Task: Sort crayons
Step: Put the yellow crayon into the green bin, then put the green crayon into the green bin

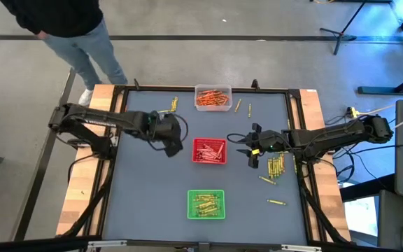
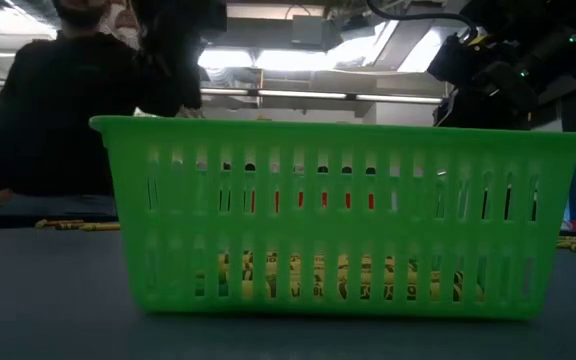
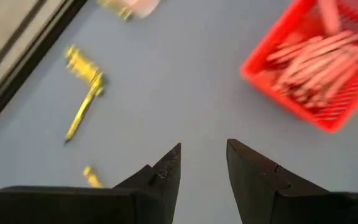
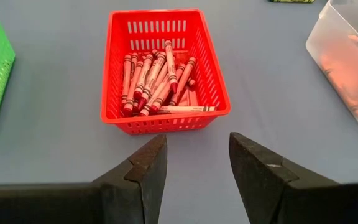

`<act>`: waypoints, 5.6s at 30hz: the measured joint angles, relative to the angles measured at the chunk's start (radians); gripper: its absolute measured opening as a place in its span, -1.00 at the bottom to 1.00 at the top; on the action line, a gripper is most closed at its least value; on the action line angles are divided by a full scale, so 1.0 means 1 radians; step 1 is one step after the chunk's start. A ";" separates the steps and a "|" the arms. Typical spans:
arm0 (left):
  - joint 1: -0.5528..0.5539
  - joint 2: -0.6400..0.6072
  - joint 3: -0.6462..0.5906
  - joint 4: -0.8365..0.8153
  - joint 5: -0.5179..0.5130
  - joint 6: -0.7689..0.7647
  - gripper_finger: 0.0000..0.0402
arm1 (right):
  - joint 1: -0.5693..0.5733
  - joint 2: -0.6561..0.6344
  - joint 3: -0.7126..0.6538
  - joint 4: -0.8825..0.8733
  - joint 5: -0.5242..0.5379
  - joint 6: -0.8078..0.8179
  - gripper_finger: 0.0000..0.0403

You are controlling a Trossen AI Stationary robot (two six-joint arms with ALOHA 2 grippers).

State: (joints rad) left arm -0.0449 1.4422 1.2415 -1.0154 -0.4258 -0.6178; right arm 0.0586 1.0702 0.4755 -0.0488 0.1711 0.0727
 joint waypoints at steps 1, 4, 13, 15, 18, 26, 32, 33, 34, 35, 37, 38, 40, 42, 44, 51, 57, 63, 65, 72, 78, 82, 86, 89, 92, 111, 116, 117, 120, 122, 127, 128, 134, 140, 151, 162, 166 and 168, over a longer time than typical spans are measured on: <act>0.022 -0.001 -0.001 -0.018 0.012 -0.008 -0.44 | 0.000 0.000 0.000 -0.002 0.000 0.000 -0.15; 0.083 -0.002 -0.022 -0.038 0.049 0.002 -0.44 | 0.000 0.000 0.000 -0.004 0.000 0.000 -0.15; 0.285 -0.002 -0.162 -0.050 0.106 0.027 -0.44 | 0.000 0.000 0.000 -0.006 -0.001 0.000 -0.15; 0.341 -0.002 -0.219 -0.042 0.159 0.023 -0.44 | 0.000 0.000 0.000 -0.003 -0.001 0.000 -0.15; 0.433 -0.001 -0.309 0.024 0.239 0.024 -0.44 | 0.000 0.000 0.000 -0.002 -0.001 0.000 -0.15; 0.594 -0.001 -0.443 0.173 0.318 0.026 -0.44 | 0.000 0.000 0.000 -0.002 -0.001 0.000 -0.15; 0.652 -0.001 -0.501 0.216 0.342 0.038 -0.44 | 0.000 0.000 0.000 -0.001 0.000 0.000 -0.15; 0.660 -0.001 -0.511 0.225 0.340 0.044 -0.44 | 0.000 0.000 0.000 -0.002 0.000 0.000 -0.15; 0.667 -0.001 -0.520 0.232 0.339 0.045 -0.44 | 0.000 0.000 0.000 -0.001 0.000 0.000 -0.15; 0.675 -0.001 -0.532 0.245 0.340 0.045 -0.44 | 0.000 0.000 0.000 -0.001 0.000 0.000 -0.15; 0.687 -0.001 -0.556 0.289 0.349 0.045 -0.44 | 0.000 0.000 0.000 -0.002 0.000 0.000 -0.15; 0.693 -0.001 -0.568 0.309 0.361 0.046 -0.44 | 0.000 0.000 0.000 -0.002 0.000 0.000 -0.15; 0.707 -0.002 -0.589 0.339 0.392 0.051 -0.44 | 0.000 0.000 0.000 -0.001 0.000 0.000 -0.15; 0.718 -0.005 -0.603 0.351 0.404 0.053 -0.44 | 0.000 0.000 0.000 -0.001 0.000 0.000 -0.15; 0.722 -0.005 -0.610 0.354 0.407 0.071 -0.44 | 0.000 0.000 0.000 -0.001 0.000 0.000 -0.15; 0.723 -0.003 -0.604 0.365 0.417 0.093 -0.72 | 0.000 0.000 0.000 -0.001 0.000 0.000 -0.15; 0.709 0.000 -0.578 0.352 0.392 0.150 -0.97 | 0.000 0.000 0.000 -0.001 0.000 0.000 -0.15; 0.639 0.001 -0.511 0.349 0.382 0.183 -0.93 | 0.000 0.000 0.000 -0.001 0.000 0.000 -0.15; 0.597 0.002 -0.479 0.344 0.383 0.184 -0.93 | 0.000 0.000 0.000 -0.001 0.000 0.000 -0.15; 0.418 0.001 -0.340 0.353 0.386 0.185 -0.92 | 0.000 0.000 0.000 -0.002 0.000 0.000 -0.15; 0.200 0.000 -0.224 0.446 0.383 0.231 -0.92 | 0.000 0.000 0.000 -0.003 -0.001 0.000 -0.15; 0.061 0.000 -0.205 0.608 0.384 0.270 -0.92 | 0.000 0.000 0.000 -0.005 -0.033 0.000 -0.15; -0.049 0.013 -0.204 0.749 0.362 0.267 -0.92 | 0.000 0.000 0.000 -0.005 -0.033 0.000 -0.15; -0.120 0.042 -0.204 0.818 0.324 0.265 -0.92 | 0.000 0.000 0.000 -0.005 -0.033 0.000 -0.15; -0.170 0.081 -0.204 0.892 0.313 0.265 -0.92 | 0.000 0.000 0.000 -0.004 -0.034 0.000 -0.15; -0.306 0.385 0.065 0.775 0.313 0.286 -0.92 | 0.000 0.000 0.000 -0.001 -0.076 0.036 -0.15; -0.309 0.434 0.090 0.709 0.382 0.230 -0.92 | 0.000 0.000 0.000 -0.004 -0.077 0.054 -0.15; -0.310 0.441 0.090 0.714 0.411 0.227 -0.92 | 0.000 0.000 0.000 -0.006 -0.077 0.054 -0.15; -0.318 0.457 0.090 0.721 0.462 0.228 -0.92 | 0.000 0.000 0.000 -0.005 -0.077 0.054 -0.15; -0.324 0.468 0.090 0.724 0.451 0.252 -0.92 | 0.000 0.000 0.000 -0.002 -0.077 0.054 -0.15; -0.313 0.465 0.091 0.734 0.379 0.271 -0.91 | 0.000 0.000 0.000 -0.002 -0.088 0.054 -0.15; -0.307 0.465 0.091 0.732 0.378 0.260 -0.89 | 0.000 0.000 0.000 -0.002 -0.089 0.054 -0.15; -0.300 0.464 0.091 0.725 0.430 0.228 -0.60 | 0.000 0.000 0.000 -0.003 -0.089 0.054 -0.15; -0.297 0.442 0.116 0.709 0.521 0.238 -0.37 | 0.000 0.000 0.000 -0.003 -0.090 0.061 -0.15; -0.264 0.328 0.246 0.407 0.272 0.338 -0.37 | 0.000 0.000 0.000 -0.002 -0.120 0.062 -0.15; -0.033 0.199 0.245 0.077 0.158 0.367 -0.37 | 0.000 0.000 0.000 -0.003 -0.119 0.056 -0.15; 0.129 0.197 0.229 0.022 0.152 0.408 -0.37 | 0.000 0.000 0.000 -0.001 -0.081 0.051 -0.15; 0.208 0.197 0.201 0.022 0.163 0.436 -0.37 | 0.000 0.000 0.000 -0.002 -0.069 0.052 -0.15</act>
State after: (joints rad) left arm 0.1631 1.6394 1.4420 -0.9932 -0.2625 -0.1816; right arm 0.0582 1.0702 0.4759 -0.0512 0.1024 0.1244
